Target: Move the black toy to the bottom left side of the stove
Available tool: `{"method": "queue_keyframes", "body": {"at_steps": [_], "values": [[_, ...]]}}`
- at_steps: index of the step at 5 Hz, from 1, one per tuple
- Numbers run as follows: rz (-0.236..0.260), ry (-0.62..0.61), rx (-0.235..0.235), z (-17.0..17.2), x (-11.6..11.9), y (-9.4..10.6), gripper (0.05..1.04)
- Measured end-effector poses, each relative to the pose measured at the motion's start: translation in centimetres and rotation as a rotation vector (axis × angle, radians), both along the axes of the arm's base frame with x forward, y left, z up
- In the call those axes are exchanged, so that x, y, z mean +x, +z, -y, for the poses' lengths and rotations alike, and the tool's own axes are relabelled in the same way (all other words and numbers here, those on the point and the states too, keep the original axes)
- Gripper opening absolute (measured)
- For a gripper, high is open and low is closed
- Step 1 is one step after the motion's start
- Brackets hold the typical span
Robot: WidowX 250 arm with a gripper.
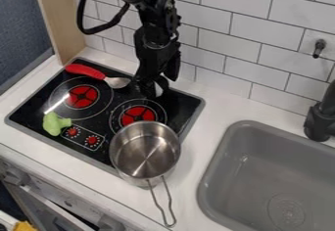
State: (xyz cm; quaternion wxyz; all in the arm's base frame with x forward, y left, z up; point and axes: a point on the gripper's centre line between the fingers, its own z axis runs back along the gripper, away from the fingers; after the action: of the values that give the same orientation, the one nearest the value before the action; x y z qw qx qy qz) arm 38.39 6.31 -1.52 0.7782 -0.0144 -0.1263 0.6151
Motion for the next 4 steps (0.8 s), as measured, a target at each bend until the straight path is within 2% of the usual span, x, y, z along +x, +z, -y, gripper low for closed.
{"method": "queue_keyframes", "body": {"at_steps": [1, 2, 3, 4], "values": [[0.029, 0.051, 0.04, 0.0, -0.7, -0.6, 0.673], [0.029, 0.035, 0.051, 0.3, -1.1, -0.6, 0.55], [0.034, 0.023, 0.057, 0.3, -1.4, -0.1, 0.541], [0.059, 0.01, 0.067, 0.1, -1.7, 1.7, 0.541]]}}
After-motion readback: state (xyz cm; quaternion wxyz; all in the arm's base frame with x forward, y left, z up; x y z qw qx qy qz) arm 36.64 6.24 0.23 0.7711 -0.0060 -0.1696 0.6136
